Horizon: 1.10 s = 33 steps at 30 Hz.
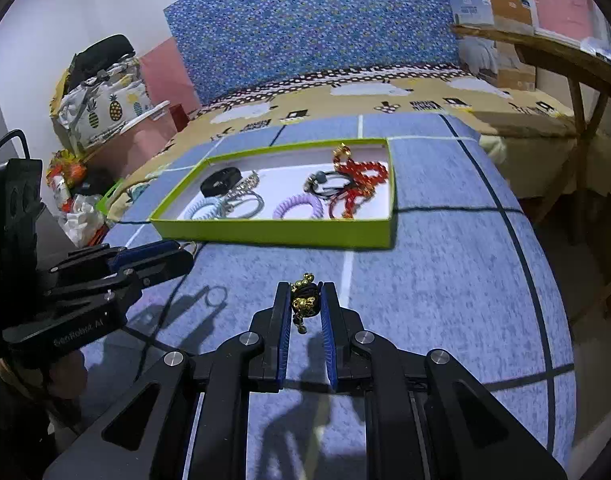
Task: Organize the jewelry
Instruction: 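Carry the gold ring and gold bead charm into the green box, open both grippers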
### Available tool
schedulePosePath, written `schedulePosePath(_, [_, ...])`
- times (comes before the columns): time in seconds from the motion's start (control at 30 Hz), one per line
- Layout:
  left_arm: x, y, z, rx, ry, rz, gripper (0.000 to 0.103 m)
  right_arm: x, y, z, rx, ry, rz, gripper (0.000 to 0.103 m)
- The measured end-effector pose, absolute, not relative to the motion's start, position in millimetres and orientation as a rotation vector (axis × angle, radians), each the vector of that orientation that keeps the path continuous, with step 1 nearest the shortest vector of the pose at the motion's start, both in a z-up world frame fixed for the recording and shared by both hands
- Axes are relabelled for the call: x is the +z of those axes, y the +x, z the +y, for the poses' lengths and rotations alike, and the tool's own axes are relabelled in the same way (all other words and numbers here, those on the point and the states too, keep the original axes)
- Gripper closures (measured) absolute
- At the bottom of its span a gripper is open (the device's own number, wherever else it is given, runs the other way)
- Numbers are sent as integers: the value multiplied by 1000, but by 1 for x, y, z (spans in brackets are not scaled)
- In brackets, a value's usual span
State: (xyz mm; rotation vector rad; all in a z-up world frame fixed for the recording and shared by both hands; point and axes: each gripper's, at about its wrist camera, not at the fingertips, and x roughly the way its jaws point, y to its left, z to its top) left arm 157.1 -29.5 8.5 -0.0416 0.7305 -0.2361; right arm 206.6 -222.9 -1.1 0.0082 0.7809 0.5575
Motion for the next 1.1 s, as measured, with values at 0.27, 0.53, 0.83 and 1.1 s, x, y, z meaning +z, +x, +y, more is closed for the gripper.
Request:
schedulePosePath(0.27, [20, 180, -11, -211, -22, 696, 81, 14, 232, -206, 599, -4, 747, 88])
schedulePosePath(0.53, [23, 228, 3, -223, -15, 700, 81, 14, 283, -188, 617, -27, 762, 88])
schedulePosePath(0.83, [13, 285, 4, -267, 20, 762, 81, 6, 330, -172, 603, -76, 796, 88])
schedulePosePath(1.1, [-11, 320, -4, -261, 44, 853, 81, 1, 347, -170, 598, -77, 816, 88])
